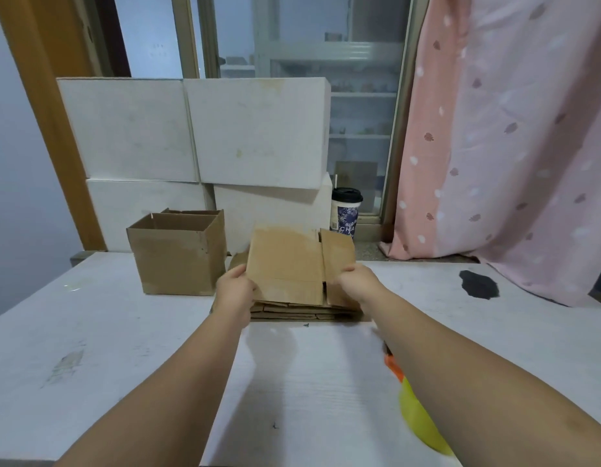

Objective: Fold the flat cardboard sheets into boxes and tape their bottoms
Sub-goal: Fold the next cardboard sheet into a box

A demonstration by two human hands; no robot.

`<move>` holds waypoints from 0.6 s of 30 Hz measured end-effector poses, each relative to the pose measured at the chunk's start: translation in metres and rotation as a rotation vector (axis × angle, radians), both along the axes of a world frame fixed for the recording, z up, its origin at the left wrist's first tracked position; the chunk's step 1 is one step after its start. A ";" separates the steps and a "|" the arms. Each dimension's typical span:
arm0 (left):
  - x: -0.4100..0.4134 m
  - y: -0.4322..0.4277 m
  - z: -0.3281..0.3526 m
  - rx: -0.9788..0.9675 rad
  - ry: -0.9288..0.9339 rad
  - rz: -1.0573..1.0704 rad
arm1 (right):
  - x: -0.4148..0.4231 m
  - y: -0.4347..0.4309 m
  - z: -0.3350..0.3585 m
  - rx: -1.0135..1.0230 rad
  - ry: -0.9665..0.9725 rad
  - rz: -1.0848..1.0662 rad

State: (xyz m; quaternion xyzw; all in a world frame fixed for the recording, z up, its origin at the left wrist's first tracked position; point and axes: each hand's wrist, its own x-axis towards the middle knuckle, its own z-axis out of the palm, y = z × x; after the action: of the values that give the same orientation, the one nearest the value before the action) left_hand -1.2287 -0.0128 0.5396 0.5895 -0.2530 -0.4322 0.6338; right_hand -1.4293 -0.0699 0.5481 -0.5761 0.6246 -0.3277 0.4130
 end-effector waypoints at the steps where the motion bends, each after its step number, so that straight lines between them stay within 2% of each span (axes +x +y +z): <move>1: 0.002 0.004 0.004 -0.034 0.042 -0.048 | -0.002 0.001 0.002 -0.012 -0.054 -0.026; 5: 0.009 0.025 0.007 -0.187 0.181 -0.178 | -0.016 0.010 0.016 -0.189 -0.293 -0.216; 8: 0.013 0.048 -0.001 -0.325 0.168 -0.189 | -0.019 0.019 0.029 -0.239 -0.397 -0.172; 10: 0.010 0.065 -0.006 -0.369 0.072 -0.150 | -0.015 0.028 0.034 -0.267 -0.417 -0.132; 14: -0.005 0.093 -0.016 -0.375 -0.256 0.038 | -0.006 0.059 0.031 -0.395 -0.417 -0.059; 16: -0.008 0.105 -0.019 -0.343 -0.372 0.156 | -0.001 0.077 0.026 -0.404 -0.396 0.009; 18: -0.008 0.118 -0.022 -0.321 -0.455 0.178 | 0.001 0.094 0.023 -0.393 -0.328 0.069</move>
State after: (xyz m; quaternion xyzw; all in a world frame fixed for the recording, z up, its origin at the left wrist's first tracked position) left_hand -1.2367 0.1056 0.5179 0.5833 -0.4012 -0.1861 0.6813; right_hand -1.4281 0.0238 0.5714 -0.6053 0.4536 -0.5176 0.4000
